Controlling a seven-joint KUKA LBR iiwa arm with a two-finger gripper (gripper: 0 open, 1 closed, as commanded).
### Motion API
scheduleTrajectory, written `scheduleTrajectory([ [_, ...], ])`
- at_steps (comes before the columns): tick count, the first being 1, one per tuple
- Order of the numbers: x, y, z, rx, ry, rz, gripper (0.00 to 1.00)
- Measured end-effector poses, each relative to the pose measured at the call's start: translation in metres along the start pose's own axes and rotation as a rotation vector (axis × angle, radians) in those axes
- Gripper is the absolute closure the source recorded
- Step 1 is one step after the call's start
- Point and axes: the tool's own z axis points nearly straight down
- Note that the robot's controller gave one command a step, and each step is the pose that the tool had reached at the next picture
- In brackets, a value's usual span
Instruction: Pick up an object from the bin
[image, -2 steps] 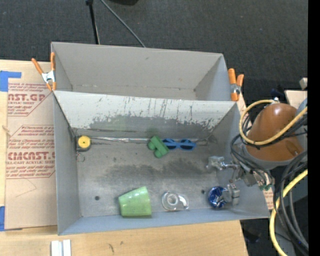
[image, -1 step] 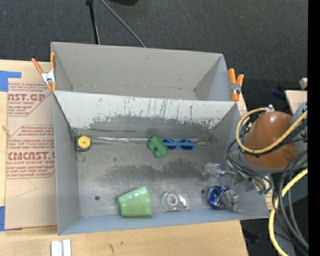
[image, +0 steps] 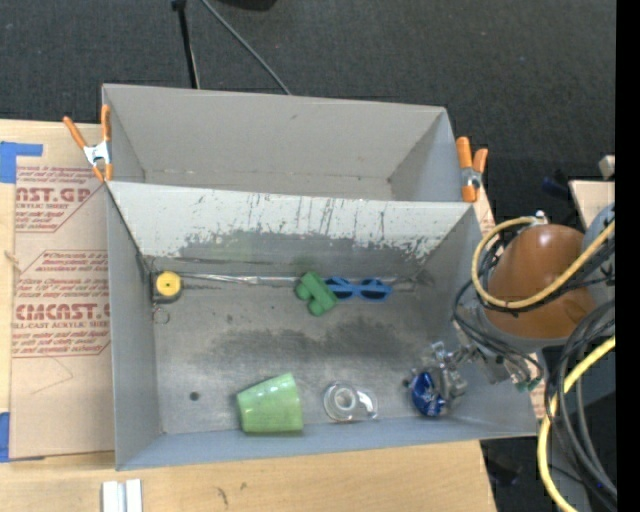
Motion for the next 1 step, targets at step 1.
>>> scheduleTrajectory([
  [1, -0.0048, 0.0015, -0.1606, 0.001, 0.001, -0.046, 1.00],
])
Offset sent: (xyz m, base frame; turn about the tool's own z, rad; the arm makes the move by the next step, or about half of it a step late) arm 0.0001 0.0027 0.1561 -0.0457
